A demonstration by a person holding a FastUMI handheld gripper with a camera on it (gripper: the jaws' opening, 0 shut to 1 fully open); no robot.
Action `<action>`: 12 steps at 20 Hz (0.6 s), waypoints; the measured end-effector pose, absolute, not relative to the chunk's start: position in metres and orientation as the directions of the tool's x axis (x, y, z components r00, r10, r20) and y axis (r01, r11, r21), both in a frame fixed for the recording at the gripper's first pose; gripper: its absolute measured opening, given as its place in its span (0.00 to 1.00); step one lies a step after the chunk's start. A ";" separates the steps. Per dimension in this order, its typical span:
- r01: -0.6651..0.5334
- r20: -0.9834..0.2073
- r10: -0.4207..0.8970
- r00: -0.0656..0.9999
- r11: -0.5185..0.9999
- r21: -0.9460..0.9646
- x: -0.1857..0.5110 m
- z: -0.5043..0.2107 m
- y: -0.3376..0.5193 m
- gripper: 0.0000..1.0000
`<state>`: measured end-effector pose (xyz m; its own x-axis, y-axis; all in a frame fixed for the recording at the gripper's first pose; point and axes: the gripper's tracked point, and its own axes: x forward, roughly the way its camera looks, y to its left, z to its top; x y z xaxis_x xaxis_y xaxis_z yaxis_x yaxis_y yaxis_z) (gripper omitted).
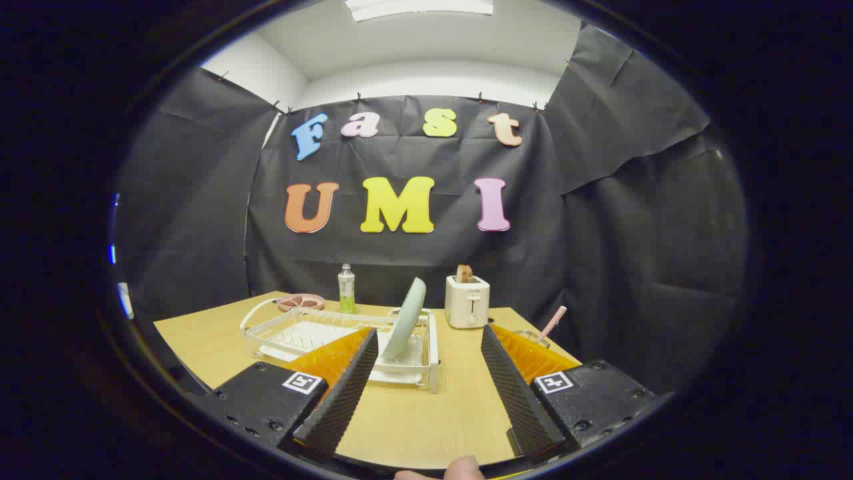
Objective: Take the plate from the dish rack, then take the spoon from the basket and place it into the plate.
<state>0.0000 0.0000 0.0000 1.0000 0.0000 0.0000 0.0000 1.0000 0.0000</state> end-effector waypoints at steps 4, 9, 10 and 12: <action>-0.011 0.008 0.011 1.000 1.000 0.009 -0.001 0.002 0.002 1.00; -0.008 0.001 0.008 1.000 1.000 0.018 -0.001 0.000 0.000 1.00; -0.009 -0.003 0.009 1.000 1.000 0.018 0.000 -0.002 0.000 1.00; -0.010 -0.007 0.010 1.000 1.000 0.018 0.000 -0.003 0.000 1.00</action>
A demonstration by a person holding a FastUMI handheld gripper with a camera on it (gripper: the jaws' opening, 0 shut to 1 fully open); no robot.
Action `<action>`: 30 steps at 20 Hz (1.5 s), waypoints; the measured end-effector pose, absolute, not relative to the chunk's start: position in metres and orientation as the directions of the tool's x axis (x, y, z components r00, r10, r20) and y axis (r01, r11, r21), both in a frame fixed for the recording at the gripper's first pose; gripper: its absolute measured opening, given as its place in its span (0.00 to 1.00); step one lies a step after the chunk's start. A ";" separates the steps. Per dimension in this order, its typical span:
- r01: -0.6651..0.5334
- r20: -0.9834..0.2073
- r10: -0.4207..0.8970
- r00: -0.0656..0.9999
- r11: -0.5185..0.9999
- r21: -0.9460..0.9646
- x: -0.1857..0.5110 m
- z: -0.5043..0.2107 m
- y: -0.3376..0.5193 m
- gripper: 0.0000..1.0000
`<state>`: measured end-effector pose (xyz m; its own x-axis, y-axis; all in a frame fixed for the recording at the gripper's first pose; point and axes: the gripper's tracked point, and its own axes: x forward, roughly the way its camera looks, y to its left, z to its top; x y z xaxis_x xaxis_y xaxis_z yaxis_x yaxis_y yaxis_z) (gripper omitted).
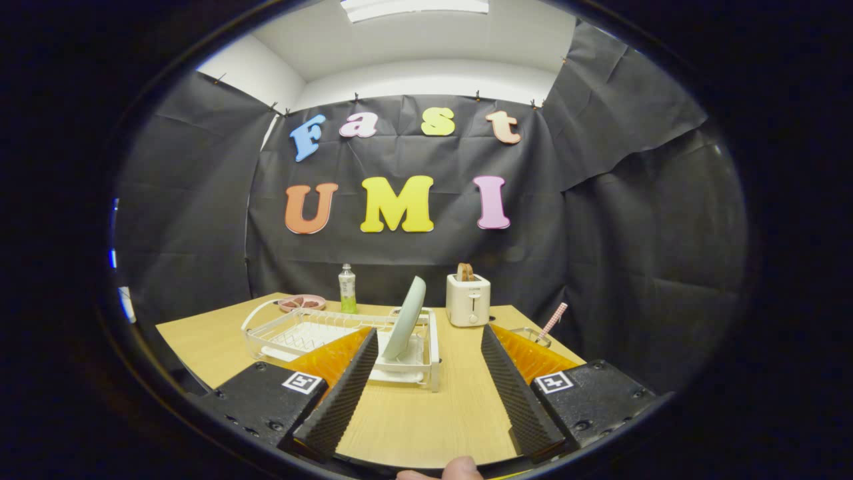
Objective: Take the plate from the dish rack, then take the spoon from the basket and place it into the plate.
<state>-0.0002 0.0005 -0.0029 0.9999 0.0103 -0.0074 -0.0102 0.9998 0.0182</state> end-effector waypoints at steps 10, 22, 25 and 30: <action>-0.037 -0.047 0.037 0.998 0.999 -0.009 0.014 0.003 0.015 1.00; -0.195 -0.149 0.181 0.972 0.977 -0.088 0.117 0.062 0.004 1.00; -0.222 -0.183 0.202 0.962 0.970 -0.096 0.152 0.080 0.006 1.00; -0.307 -0.397 0.268 0.878 0.951 -0.038 0.195 0.081 0.033 1.00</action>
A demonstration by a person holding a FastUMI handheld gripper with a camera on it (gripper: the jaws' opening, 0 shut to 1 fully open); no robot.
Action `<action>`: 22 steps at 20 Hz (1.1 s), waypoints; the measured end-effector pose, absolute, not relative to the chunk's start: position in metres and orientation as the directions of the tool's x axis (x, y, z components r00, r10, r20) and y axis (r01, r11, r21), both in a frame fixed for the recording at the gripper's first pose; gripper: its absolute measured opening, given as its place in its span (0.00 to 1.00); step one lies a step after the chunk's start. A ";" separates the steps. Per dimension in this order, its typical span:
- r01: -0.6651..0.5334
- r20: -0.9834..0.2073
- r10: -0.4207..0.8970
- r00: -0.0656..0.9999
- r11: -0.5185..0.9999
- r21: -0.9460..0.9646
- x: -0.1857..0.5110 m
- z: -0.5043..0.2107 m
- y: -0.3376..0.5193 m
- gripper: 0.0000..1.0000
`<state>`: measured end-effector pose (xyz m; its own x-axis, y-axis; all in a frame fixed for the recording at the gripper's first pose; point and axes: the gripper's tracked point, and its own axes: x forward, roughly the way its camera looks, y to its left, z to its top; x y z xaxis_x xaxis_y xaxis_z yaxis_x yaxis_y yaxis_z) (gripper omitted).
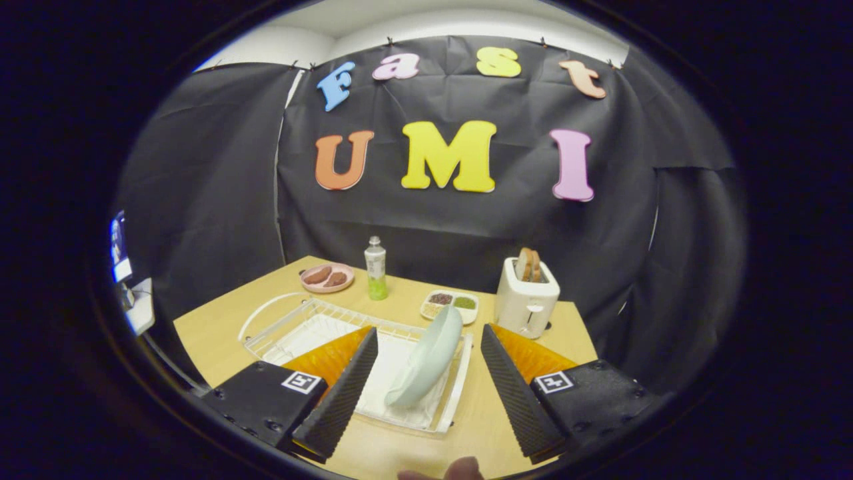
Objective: Take the plate from the dish rack, then take the spoon from the basket and place it into the plate.
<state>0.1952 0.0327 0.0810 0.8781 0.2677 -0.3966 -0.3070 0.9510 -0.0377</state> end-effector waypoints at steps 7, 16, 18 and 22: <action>-0.236 -0.634 0.190 0.750 0.972 0.012 0.254 0.052 0.038 1.00; -0.120 -0.819 0.097 0.565 0.992 0.035 0.289 -0.013 0.034 0.97; -0.106 -0.821 0.073 0.566 0.994 0.016 0.292 -0.013 0.034 0.89; -0.095 -0.837 0.051 0.545 0.996 -0.001 0.287 -0.013 0.042 0.72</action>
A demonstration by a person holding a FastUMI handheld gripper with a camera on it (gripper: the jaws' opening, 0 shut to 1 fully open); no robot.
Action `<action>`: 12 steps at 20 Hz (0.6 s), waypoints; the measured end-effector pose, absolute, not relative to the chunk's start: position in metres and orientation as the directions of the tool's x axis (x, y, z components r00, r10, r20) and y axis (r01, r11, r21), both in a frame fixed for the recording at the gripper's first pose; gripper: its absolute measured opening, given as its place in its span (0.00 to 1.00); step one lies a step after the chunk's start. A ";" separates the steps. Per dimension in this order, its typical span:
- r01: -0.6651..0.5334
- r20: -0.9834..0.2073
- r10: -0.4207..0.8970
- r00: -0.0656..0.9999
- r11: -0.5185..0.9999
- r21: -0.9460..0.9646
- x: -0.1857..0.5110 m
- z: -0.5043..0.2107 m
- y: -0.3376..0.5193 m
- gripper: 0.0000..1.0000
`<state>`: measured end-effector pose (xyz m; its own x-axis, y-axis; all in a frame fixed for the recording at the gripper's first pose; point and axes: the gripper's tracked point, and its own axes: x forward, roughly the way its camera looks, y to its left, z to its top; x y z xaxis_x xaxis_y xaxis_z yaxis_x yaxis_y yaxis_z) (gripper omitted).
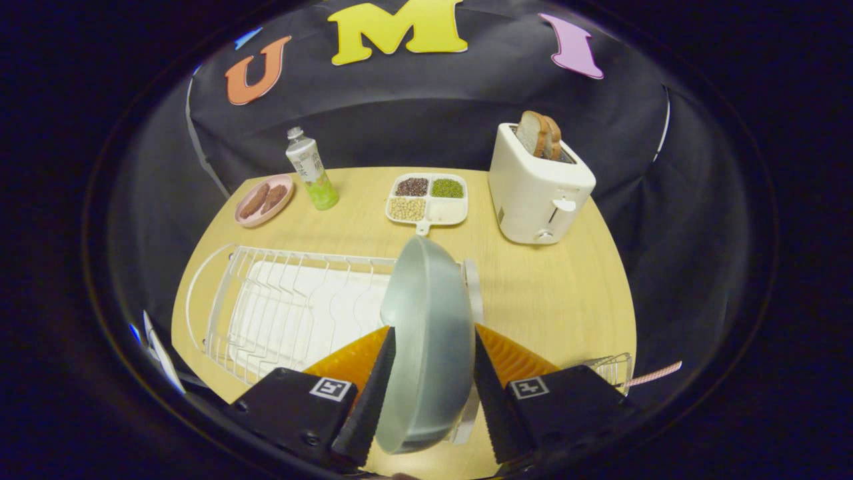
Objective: Take the plate from the dish rack, then take the spoon from the basket and place it into the plate.
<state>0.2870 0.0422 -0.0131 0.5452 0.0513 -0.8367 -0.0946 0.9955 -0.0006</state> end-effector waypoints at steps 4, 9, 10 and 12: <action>-0.050 -0.848 0.006 0.530 0.998 -0.024 0.285 -0.015 0.049 0.46; 0.040 -0.833 -0.113 0.541 0.993 -0.108 0.282 -0.003 0.041 0.38; 0.051 -0.825 -0.139 0.548 0.990 -0.133 0.281 0.003 0.038 0.37; 0.056 -0.811 -0.173 0.559 0.984 -0.171 0.279 0.011 0.039 0.36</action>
<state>0.2792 0.0387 0.0110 0.5589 -0.1731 -0.8109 0.0563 0.9836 -0.1712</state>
